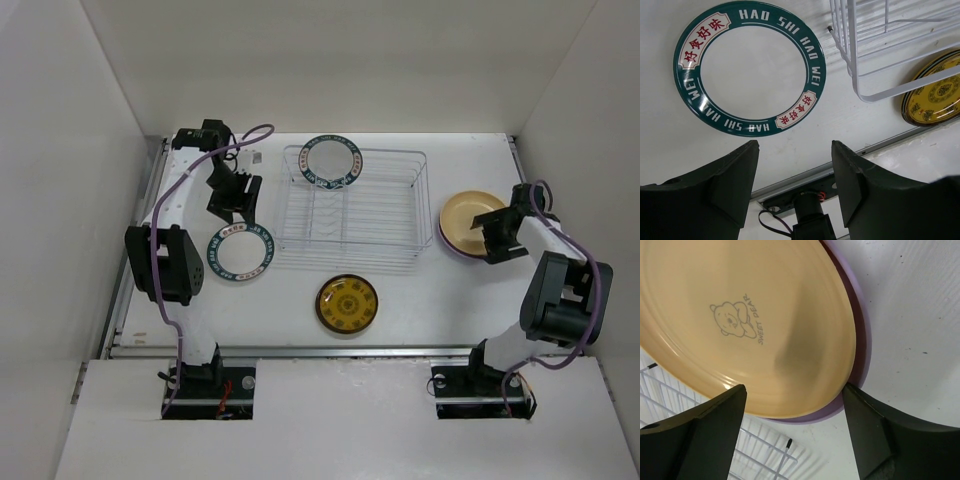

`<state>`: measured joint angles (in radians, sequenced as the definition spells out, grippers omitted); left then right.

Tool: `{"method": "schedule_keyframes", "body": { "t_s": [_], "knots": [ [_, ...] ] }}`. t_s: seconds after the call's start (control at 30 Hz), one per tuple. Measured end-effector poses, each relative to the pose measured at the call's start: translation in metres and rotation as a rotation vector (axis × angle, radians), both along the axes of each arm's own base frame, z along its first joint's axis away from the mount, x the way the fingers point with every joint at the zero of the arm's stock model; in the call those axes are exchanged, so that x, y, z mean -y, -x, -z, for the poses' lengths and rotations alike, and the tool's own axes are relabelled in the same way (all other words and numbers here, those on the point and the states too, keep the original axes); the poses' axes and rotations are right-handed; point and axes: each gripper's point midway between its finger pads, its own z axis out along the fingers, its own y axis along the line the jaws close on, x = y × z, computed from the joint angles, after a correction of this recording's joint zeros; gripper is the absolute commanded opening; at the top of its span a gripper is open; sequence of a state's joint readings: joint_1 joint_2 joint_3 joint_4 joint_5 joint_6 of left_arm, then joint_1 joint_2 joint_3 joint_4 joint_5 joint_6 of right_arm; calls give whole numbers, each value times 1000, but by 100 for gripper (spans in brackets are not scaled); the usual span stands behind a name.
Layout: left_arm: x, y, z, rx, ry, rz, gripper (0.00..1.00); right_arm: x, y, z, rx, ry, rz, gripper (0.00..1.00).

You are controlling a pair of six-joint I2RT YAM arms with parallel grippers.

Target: Unload the plates from the dish rack

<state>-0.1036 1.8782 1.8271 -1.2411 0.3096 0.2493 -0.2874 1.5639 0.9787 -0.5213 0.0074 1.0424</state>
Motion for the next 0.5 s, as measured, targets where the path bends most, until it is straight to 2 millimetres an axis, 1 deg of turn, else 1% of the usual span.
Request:
{"method": "schedule_keyframes", "body": {
  "t_s": [0.1,0.17,0.23,0.27,0.5],
  "knots": [
    [0,1,-3,10,1,1,57,0,3,-5,0,8,1,83],
    [0,1,-5,16,2,3,57,1,7,-8,-2,16,1,80],
    [0,1,-6,19,5,4,57,1,10,-15,4,26,-5,80],
    [1,1,-6,19,6,4,57,1,11,-19,12,32,-9,79],
    [1,1,-7,21,7,4,57,5,15,-63,121,104,-17,79]
  ]
}}
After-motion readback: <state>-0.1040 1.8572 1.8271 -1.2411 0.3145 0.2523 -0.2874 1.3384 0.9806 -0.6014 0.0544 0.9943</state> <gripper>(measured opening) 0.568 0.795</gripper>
